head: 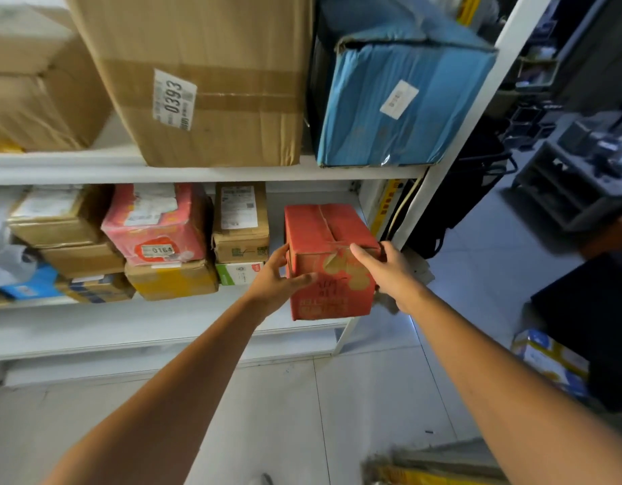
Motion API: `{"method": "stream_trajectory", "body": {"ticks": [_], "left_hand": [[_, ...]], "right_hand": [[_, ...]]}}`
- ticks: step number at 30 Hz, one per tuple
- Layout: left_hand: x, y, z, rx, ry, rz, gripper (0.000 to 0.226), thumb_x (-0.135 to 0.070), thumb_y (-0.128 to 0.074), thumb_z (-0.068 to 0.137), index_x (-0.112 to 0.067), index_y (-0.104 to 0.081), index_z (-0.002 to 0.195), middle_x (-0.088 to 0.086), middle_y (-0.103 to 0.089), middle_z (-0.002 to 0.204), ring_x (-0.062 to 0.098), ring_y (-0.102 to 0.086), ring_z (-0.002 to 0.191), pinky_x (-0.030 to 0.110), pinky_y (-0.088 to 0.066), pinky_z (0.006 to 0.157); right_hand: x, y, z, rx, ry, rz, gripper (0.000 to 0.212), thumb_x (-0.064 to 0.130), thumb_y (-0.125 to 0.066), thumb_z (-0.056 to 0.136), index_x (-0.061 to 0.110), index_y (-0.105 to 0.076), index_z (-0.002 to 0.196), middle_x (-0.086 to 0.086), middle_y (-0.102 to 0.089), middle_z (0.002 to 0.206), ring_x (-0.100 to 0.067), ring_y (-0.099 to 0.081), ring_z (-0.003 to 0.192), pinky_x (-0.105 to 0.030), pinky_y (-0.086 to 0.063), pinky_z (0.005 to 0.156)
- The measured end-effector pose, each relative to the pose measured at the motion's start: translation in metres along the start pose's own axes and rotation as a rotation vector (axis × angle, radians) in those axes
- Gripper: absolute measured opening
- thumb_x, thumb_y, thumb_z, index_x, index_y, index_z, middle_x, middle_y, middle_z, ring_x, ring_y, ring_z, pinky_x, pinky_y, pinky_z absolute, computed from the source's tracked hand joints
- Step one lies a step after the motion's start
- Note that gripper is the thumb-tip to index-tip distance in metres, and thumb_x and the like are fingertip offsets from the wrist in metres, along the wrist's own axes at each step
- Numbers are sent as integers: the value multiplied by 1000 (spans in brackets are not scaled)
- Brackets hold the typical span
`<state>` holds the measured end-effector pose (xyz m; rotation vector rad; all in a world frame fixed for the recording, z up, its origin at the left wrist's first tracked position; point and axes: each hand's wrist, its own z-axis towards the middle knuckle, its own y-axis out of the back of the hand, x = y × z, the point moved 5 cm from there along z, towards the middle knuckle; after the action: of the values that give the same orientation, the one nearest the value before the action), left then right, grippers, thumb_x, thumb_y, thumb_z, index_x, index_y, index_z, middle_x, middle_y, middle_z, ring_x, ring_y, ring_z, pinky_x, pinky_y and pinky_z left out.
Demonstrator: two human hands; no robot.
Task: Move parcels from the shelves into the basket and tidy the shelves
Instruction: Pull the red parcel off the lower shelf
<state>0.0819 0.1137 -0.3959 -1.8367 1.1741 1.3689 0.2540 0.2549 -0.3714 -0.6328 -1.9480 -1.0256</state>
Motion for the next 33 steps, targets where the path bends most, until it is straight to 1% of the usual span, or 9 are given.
{"method": "stream_trajectory", "body": {"ticks": [3, 6, 9, 12, 16, 20, 22, 28, 33], "left_hand": [[-12, -1, -26, -39, -40, -58, 86, -20, -83, 76, -30, -36, 148, -2, -50, 140, 16, -62, 111, 18, -57, 63], [-22, -6, -55, -72, -67, -94, 86, -20, -83, 76, -29, -36, 147, -1, -49, 141, 19, -60, 115, 21, -59, 64], [-31, -9, -82, -111, -90, -83, 88, -20, -83, 76, -29, -35, 148, -2, -48, 140, 20, -56, 119, 21, -58, 65], [-42, -8, -107, -150, -106, -41, 91, -22, -85, 74, -29, -34, 149, -5, -48, 138, 20, -55, 121, 30, -58, 75], [-58, 0, -127, -171, -138, 27, 85, -24, -86, 72, -28, -41, 144, -8, -50, 131, 22, -58, 117, 40, -58, 82], [-82, 3, -136, -162, -194, 126, 87, -30, -88, 69, -30, -40, 142, -12, -48, 127, 21, -60, 113, 47, -57, 88], [-95, 3, -139, -168, -222, 236, 94, -40, -89, 65, -32, -37, 144, -10, -47, 136, 23, -57, 116, 50, -55, 91], [-107, -3, -141, -155, -252, 273, 92, -24, -86, 73, -28, -33, 147, -6, -45, 140, 17, -50, 118, 42, -54, 92], [-112, -11, -142, -174, -272, 299, 94, -25, -87, 71, -27, -33, 148, -1, -44, 146, 24, -48, 129, 47, -51, 98]], "right_hand": [[8, 7, -21, 34, 43, 75, 55, 66, -80, 63, 35, -58, 103, 9, -70, 107, -13, -68, 101, -44, -55, 94], [11, 13, -42, 90, 65, 112, 54, 45, -90, 64, 35, -55, 105, 6, -70, 110, -14, -67, 105, -45, -54, 96], [10, 21, -63, 139, 54, 121, 62, 45, -93, 55, 40, -54, 104, 3, -69, 113, -17, -66, 108, -50, -56, 92], [15, 27, -82, 174, 56, 127, 51, 29, -89, 70, 39, -54, 106, 1, -69, 111, -20, -69, 102, -52, -57, 88], [26, 33, -99, 189, 62, 113, 67, 26, -87, 73, 30, -51, 129, 3, -70, 110, -18, -69, 100, -51, -56, 91], [40, 40, -106, 137, 93, 159, 54, 19, -82, 80, 26, -52, 124, 1, -68, 113, -15, -67, 98, -40, -57, 82], [46, 45, -107, 97, 107, 211, 47, 16, -79, 82, 27, -53, 120, -1, -68, 115, -18, -67, 99, -44, -57, 84], [58, 60, -112, 79, 141, 290, 55, 11, -73, 88, 22, -47, 136, -1, -65, 115, -20, -69, 97, -46, -59, 79], [61, 69, -114, 80, 148, 297, 52, 12, -70, 91, 26, -48, 136, -4, -63, 123, -20, -67, 102, -48, -56, 86]]}}
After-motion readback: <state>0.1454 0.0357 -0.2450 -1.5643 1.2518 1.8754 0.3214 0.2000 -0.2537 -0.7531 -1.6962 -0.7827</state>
